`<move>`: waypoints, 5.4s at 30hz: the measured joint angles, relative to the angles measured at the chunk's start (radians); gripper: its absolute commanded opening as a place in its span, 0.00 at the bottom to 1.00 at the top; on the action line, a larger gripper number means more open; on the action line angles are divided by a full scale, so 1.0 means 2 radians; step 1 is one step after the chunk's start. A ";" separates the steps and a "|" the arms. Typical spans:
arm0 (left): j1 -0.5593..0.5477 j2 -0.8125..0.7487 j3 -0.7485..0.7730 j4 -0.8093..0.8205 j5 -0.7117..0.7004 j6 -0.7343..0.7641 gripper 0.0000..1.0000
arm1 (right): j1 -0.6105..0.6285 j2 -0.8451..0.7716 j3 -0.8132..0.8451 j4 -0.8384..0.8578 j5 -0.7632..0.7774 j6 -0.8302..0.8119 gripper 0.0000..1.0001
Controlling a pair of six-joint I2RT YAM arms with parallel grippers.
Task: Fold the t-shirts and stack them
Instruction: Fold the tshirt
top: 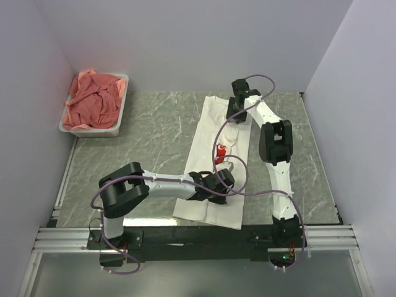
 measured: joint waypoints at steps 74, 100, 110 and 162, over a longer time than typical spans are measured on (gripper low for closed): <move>0.081 -0.180 -0.202 0.036 0.135 0.006 0.09 | 0.110 -0.348 -0.554 0.249 0.026 0.131 0.29; 0.070 -0.176 -0.216 0.037 0.135 -0.002 0.08 | 0.109 -0.333 -0.538 0.245 0.061 0.130 0.24; 0.065 -0.170 -0.216 0.039 0.138 -0.002 0.08 | 0.114 -0.307 -0.523 0.253 0.050 0.130 0.23; 0.191 -0.359 -0.230 -0.083 0.157 0.000 0.41 | 0.107 -0.908 -0.898 -0.051 -0.162 0.228 0.37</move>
